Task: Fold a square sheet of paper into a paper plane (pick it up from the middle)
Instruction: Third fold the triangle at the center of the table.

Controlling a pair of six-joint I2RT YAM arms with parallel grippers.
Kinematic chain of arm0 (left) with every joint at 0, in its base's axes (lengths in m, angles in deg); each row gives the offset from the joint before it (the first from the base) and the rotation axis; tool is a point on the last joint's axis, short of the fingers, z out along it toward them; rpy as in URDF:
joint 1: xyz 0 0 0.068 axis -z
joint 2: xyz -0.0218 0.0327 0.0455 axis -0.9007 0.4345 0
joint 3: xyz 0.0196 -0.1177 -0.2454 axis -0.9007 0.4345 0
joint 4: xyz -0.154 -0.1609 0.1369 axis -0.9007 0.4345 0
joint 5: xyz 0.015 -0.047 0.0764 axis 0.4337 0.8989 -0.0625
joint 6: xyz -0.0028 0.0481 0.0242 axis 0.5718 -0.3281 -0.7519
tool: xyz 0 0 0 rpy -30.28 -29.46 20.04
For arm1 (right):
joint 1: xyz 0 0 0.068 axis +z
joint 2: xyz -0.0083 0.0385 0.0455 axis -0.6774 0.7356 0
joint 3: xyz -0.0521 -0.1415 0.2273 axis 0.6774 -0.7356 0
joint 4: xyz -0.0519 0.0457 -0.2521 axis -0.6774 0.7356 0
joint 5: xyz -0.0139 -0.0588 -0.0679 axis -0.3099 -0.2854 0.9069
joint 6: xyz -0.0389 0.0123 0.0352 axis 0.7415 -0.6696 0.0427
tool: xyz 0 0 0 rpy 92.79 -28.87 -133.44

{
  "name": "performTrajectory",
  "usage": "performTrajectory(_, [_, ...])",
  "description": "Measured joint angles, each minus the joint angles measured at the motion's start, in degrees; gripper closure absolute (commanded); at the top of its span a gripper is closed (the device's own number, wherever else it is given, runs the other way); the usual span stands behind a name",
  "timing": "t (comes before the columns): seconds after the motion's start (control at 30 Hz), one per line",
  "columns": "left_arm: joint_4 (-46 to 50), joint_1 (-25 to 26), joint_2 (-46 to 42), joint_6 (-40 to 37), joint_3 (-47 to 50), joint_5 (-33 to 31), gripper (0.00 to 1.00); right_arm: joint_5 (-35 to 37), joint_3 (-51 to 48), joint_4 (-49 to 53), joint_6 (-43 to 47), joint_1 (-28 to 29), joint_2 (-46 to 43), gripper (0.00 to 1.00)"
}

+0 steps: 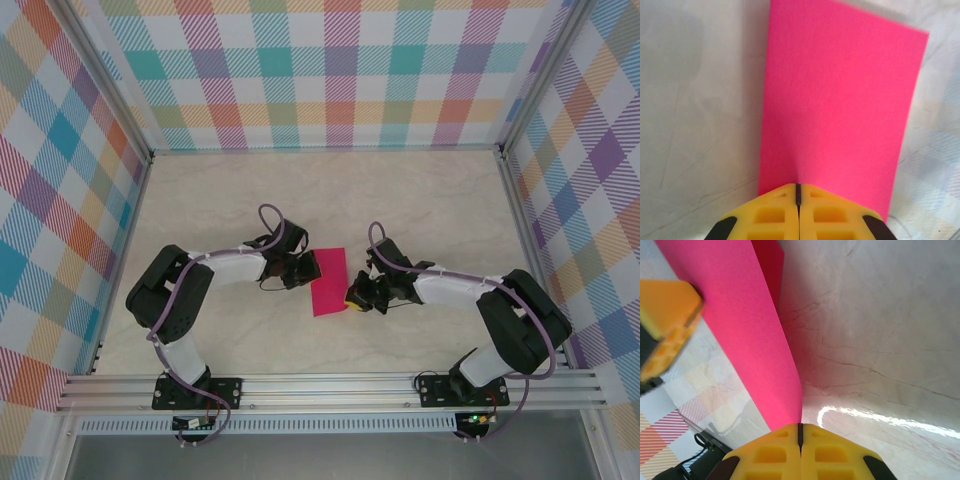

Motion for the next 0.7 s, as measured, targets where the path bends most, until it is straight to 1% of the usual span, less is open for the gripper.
performTrajectory(0.23, [0.15, -1.75, 0.2, -2.14, -3.04, -1.95, 0.95, -0.31, 3.06, 3.78, 1.36, 0.0, 0.9, 1.0])
performTrajectory(0.47, [1.4, -1.86, 3.5, -3.23, -3.02, -3.15, 0.96, -0.42, 6.05, 5.66, 1.75, 0.0, 3.37, 1.0])
performTrajectory(0.7, [1.42, -1.95, 3.61, -3.48, -3.02, -3.13, 0.96, -0.44, 8.83, 7.04, 2.19, 0.0, 5.64, 1.0])
